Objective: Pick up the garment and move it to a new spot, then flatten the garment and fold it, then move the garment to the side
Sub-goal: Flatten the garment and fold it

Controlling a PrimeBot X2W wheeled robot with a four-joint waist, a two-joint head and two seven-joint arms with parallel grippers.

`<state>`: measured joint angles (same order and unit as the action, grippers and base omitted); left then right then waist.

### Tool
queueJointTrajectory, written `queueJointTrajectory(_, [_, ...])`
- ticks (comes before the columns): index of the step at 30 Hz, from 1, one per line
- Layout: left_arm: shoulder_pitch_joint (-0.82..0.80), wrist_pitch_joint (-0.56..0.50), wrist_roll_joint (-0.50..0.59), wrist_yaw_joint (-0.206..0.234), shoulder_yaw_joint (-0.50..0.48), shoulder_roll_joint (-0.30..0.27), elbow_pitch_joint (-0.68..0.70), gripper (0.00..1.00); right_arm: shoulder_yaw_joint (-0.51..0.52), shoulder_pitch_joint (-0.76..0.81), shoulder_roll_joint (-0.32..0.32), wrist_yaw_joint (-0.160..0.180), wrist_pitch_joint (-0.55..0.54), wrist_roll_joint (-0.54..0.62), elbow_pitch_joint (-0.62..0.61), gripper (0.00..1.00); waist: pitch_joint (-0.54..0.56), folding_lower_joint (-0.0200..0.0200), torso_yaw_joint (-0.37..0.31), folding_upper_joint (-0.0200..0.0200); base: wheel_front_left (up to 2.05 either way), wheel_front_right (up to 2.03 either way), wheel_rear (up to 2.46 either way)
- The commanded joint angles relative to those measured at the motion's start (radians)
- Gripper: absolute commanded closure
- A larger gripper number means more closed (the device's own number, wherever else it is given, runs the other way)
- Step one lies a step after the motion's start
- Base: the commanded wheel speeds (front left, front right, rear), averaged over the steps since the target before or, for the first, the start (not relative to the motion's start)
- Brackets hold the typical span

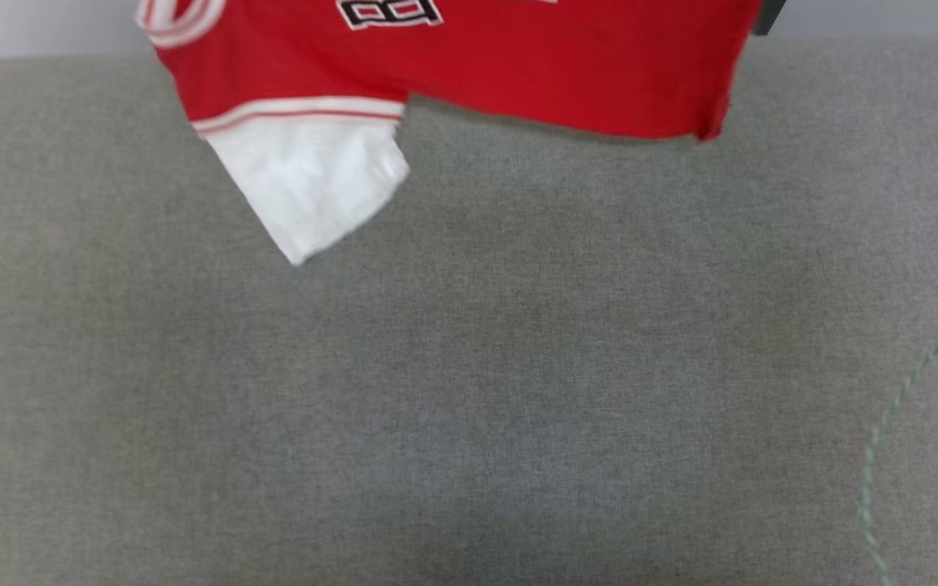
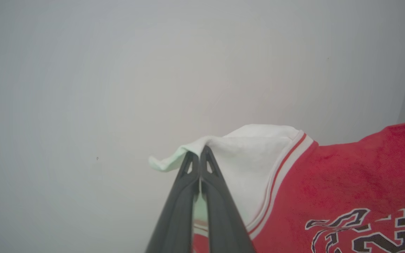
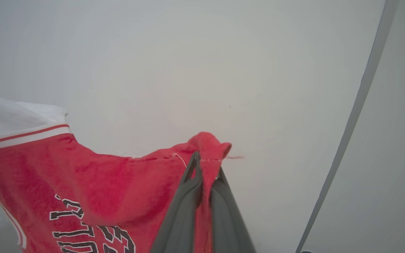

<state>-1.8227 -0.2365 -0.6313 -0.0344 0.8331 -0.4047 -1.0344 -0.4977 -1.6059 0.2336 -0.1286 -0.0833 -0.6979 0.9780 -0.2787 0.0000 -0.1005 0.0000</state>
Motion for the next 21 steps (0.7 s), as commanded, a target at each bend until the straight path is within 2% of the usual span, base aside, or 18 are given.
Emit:
queueJointTrajectory(1, [-0.017,0.009,0.008,0.005,0.002,0.006,-0.013,1.0,-0.008,-0.01,-0.009,-0.004,0.009,0.003,0.01,1.0,-0.017,0.0,-0.005,0.0,0.0,0.0,0.0])
queueJointTrajectory(6, [-0.074,0.063,0.032,0.01,0.017,0.024,-0.047,1.0,-0.013,-0.049,-0.012,-0.004,0.074,0.015,0.049,1.0,-0.071,0.0,-0.013,0.0,0.0,0.0,0.0])
queueJointTrajectory(12, [-0.169,0.126,0.069,0.03,0.034,0.048,-0.082,1.0,-0.002,-0.104,-0.028,-0.004,0.2,0.046,0.113,1.0,-0.161,0.0,-0.029,0.0,0.0,0.0,0.0])
queueJointTrajectory(16, [-0.278,0.179,0.095,0.059,0.041,0.063,-0.093,1.0,0.027,-0.17,-0.024,-0.004,0.304,0.073,0.16,1.0,-0.237,0.0,-0.044,0.0,0.0,0.0,0.0])
queueJointTrajectory(21, [-0.388,0.219,0.124,0.079,0.051,0.087,-0.107,1.0,0.083,-0.23,-0.002,-0.004,0.346,0.126,0.181,1.0,-0.318,0.0,-0.047,0.0,0.0,0.0,0.0])
